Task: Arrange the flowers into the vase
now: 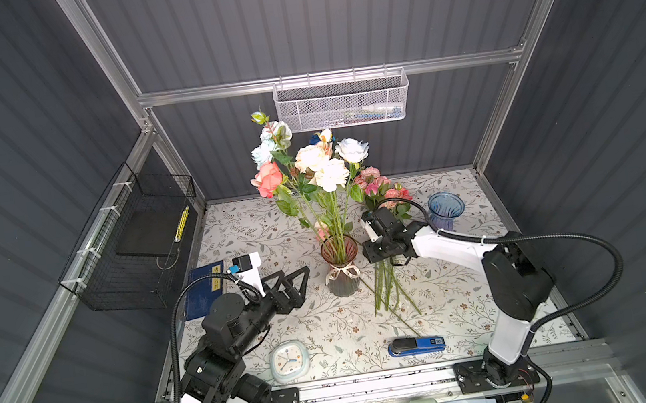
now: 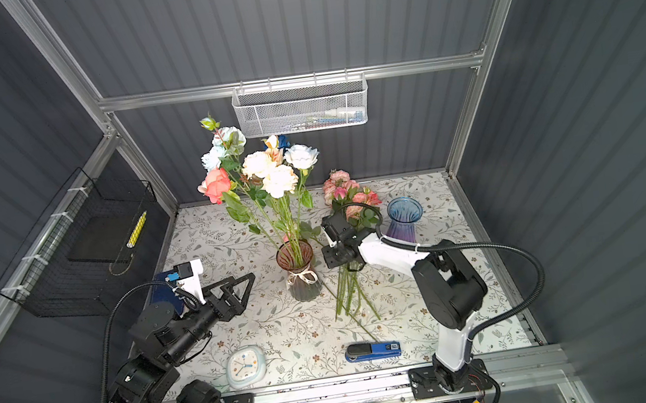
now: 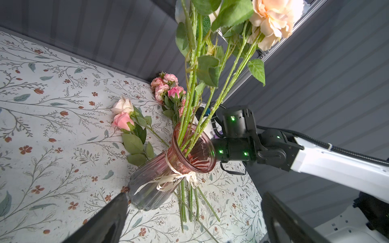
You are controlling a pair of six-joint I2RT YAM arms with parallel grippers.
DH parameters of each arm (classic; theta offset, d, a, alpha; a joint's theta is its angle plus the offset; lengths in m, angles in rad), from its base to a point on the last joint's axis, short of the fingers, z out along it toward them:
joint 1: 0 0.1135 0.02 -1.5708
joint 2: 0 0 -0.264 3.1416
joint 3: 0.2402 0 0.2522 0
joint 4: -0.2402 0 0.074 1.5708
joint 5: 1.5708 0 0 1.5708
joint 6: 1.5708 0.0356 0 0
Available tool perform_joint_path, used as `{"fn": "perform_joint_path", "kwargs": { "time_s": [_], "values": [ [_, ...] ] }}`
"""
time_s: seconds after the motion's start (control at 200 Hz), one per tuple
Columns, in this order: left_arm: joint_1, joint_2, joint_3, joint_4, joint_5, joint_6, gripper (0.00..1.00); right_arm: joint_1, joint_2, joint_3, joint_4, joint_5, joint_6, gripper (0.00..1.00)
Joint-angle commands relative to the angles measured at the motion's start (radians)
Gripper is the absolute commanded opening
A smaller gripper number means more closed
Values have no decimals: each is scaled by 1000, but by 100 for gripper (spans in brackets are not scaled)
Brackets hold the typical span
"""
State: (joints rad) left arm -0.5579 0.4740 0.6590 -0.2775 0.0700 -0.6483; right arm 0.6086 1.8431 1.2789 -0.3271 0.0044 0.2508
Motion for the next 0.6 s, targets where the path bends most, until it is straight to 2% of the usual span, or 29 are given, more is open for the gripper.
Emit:
{"fn": "perform_joint_path", "kwargs": {
  "time_s": [0.0,0.12,0.33,0.455,0.59],
  "values": [
    [-5,-17,-1,-17,1,0,100,-25,82,98,-82,-12,-79,43],
    [-5,-26,1,-23,-2,-2,100,-40,169,197,-140,-47,-112,48],
    [-5,-25,4,-27,-6,-2,100,-47,279,293,-206,-62,-146,47],
    [-4,-23,2,-25,-6,-3,100,-50,304,300,-196,-67,-163,42],
    [-5,-22,2,-22,-6,-5,100,-67,304,290,-168,-127,-171,33]
  ]
}}
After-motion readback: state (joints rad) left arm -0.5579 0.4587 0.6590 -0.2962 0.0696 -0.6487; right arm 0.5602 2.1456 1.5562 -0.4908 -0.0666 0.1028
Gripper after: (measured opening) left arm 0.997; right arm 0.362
